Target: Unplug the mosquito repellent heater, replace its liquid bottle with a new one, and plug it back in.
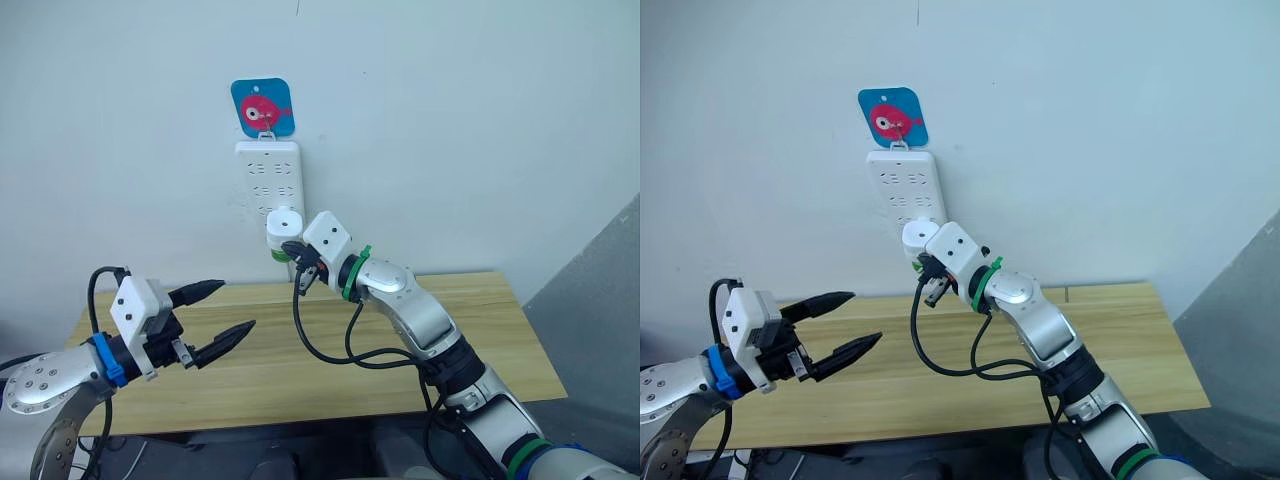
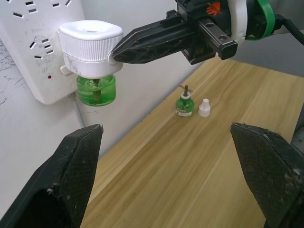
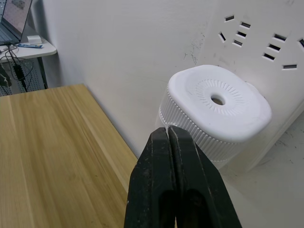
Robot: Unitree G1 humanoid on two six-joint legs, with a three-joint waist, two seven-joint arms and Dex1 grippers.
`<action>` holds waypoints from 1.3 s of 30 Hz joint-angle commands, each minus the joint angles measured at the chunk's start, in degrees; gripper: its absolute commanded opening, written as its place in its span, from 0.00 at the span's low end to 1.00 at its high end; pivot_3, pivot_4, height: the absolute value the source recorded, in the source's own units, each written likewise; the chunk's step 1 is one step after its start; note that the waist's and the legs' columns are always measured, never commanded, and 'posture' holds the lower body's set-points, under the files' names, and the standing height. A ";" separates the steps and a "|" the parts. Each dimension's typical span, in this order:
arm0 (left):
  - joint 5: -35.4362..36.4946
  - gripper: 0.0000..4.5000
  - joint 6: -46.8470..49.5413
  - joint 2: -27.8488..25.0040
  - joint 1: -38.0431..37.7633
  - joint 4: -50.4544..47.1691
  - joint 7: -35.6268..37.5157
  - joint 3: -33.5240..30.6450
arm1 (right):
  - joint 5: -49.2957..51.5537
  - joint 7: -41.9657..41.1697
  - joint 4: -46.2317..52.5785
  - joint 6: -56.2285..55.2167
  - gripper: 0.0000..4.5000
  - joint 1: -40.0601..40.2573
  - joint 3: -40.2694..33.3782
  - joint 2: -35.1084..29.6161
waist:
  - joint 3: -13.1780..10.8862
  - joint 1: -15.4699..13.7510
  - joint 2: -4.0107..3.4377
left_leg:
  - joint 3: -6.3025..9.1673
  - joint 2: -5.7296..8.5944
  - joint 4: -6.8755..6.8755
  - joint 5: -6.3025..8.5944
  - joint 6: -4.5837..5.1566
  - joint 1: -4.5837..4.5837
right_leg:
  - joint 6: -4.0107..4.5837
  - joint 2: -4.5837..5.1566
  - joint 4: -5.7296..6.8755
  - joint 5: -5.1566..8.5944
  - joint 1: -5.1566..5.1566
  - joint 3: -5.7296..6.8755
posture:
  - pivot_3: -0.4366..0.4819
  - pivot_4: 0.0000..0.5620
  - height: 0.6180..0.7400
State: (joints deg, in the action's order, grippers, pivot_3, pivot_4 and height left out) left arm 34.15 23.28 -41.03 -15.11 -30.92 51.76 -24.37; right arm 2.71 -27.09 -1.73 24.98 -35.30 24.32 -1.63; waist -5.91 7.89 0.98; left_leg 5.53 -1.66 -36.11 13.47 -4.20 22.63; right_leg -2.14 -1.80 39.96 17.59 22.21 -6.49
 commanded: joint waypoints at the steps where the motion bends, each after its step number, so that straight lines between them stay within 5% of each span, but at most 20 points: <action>1: 1.46 1.00 0.21 -0.43 1.00 -2.44 -0.86 -0.14 | -0.72 -0.17 0.82 0.19 0.01 -1.14 -0.62 0.25 | 0.00 0.00 0.00 | 0.00 0.00 0.00 0.00 0.00 0.00 | 0.00 0.00 0.00 0.00 0.00 0.00 | 0.45 0.08 1.00; 22: 1.27 1.00 0.27 -1.06 2.61 -0.71 -0.34 1.43 | -2.69 5.84 -2.47 2.43 0.01 -2.79 -4.30 2.92 | 0.00 0.06 0.00 | 0.04 -0.02 -0.02 -0.19 -0.20 -0.10 | -0.10 -0.05 0.04 -0.01 -0.06 0.02 | 0.44 0.09 1.00; 32: 0.54 1.00 -1.62 -0.33 1.95 1.59 0.37 1.05 | 2.10 -0.46 4.99 5.21 0.01 -1.24 -3.50 1.60 | 0.03 0.01 0.04 | 0.05 -0.02 0.00 -0.23 -0.19 -0.15 | -0.11 -0.05 0.03 -0.02 -0.12 0.04 | 0.43 0.08 1.00; 39: -1.04 1.00 -3.56 -0.49 2.38 4.23 0.53 1.39 | 5.26 -9.80 15.67 9.38 0.01 1.34 -1.07 -6.96 | 0.03 0.03 0.04 | 0.06 -0.03 0.05 -0.21 -0.20 -0.07 | -0.09 -0.05 0.00 -0.01 -0.05 0.06 | 0.42 0.08 1.00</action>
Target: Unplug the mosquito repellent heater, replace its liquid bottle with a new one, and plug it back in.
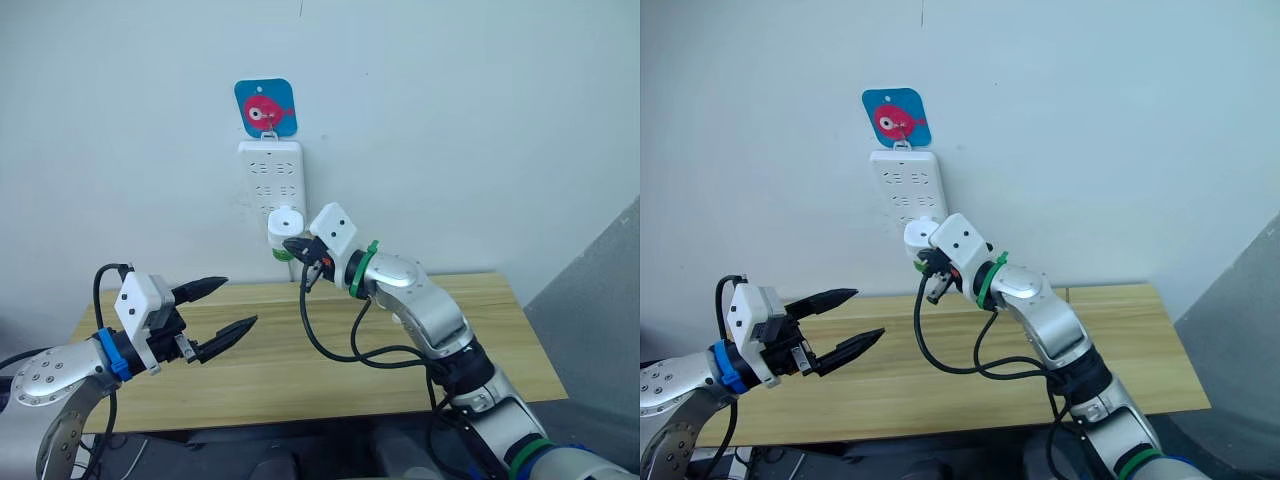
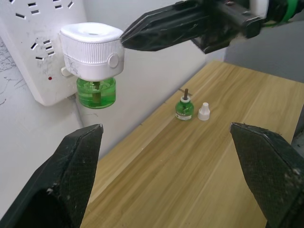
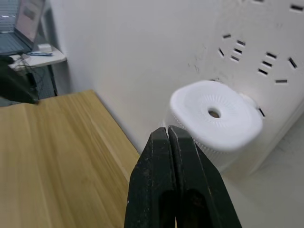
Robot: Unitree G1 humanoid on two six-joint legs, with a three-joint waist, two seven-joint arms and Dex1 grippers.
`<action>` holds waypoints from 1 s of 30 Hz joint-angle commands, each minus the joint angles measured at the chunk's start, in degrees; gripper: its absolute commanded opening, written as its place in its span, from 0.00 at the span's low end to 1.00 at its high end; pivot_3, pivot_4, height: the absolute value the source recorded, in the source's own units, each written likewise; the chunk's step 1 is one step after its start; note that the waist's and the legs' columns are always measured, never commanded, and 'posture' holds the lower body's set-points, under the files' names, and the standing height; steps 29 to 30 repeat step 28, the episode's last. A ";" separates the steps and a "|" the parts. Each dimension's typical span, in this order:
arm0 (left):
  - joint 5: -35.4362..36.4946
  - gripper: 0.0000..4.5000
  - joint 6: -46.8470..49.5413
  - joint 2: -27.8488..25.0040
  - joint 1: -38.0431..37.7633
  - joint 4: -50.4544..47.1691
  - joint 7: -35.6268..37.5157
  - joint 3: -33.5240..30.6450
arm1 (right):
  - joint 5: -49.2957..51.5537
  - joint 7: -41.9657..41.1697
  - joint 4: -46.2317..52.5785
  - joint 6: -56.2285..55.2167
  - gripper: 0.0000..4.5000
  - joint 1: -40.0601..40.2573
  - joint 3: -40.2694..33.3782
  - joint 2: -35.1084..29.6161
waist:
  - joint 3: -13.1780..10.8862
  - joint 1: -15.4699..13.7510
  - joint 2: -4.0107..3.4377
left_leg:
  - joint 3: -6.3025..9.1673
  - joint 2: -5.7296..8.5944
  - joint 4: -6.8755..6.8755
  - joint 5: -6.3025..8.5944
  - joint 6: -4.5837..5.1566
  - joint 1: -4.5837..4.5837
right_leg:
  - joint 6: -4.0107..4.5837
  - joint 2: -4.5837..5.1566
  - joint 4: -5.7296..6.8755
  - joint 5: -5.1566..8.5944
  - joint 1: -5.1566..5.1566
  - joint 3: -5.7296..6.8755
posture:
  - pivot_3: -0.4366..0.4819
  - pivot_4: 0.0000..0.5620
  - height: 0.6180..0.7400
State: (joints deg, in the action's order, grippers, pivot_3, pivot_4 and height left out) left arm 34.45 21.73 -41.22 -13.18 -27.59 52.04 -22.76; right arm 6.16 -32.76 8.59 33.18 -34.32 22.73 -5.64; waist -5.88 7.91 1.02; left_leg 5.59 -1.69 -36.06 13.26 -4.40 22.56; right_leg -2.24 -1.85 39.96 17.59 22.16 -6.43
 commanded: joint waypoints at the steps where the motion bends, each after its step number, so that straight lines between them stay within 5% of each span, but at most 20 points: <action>1: -2.60 1.00 -2.95 -0.74 0.49 1.97 0.44 -0.08 | 1.62 -6.08 6.68 0.92 0.01 0.74 0.94 -5.55 | 0.01 0.00 0.01 | 0.00 0.00 0.00 0.00 0.00 0.00 | 0.00 0.00 0.00 0.00 0.01 0.00 | 0.42 0.07 1.00; 8: -6.15 1.00 -8.82 -6.48 0.85 11.13 7.80 -2.44 | 5.67 -13.29 14.85 3.08 0.01 4.01 -5.25 -19.72 | 0.02 0.01 0.03 | 0.00 0.00 -0.02 0.00 0.00 -0.02 | 0.02 -0.01 0.00 0.02 0.00 0.03 | 0.43 0.06 1.00; 11: -7.39 1.00 -11.89 -9.87 1.69 15.73 11.85 -2.85 | 10.14 -18.70 19.58 4.85 0.13 6.79 -10.85 -27.95 | 0.02 -0.02 0.03 | 0.00 0.00 -0.01 0.00 0.00 0.02 | 0.03 -0.01 -0.03 0.03 0.02 0.06 | 0.42 0.05 1.00; 21: -9.86 1.00 -5.14 -19.31 5.66 17.33 13.32 -1.99 | 17.17 -27.07 22.21 0.90 0.93 13.22 -26.71 -45.47 | 0.06 0.42 0.05 | 0.00 0.00 -0.02 0.00 0.01 0.07 | 0.04 0.02 -0.06 0.06 0.03 0.16 | 0.39 0.02 1.00; 30: -7.87 1.00 0.22 -18.88 6.49 14.77 11.33 -4.53 | 19.84 -29.73 20.07 -1.36 0.93 14.41 -30.15 -47.88 | 0.13 0.34 0.10 | -0.11 -0.02 -0.02 0.00 0.01 0.02 | 0.03 0.03 -0.02 0.05 0.03 0.08 | 0.40 0.00 1.00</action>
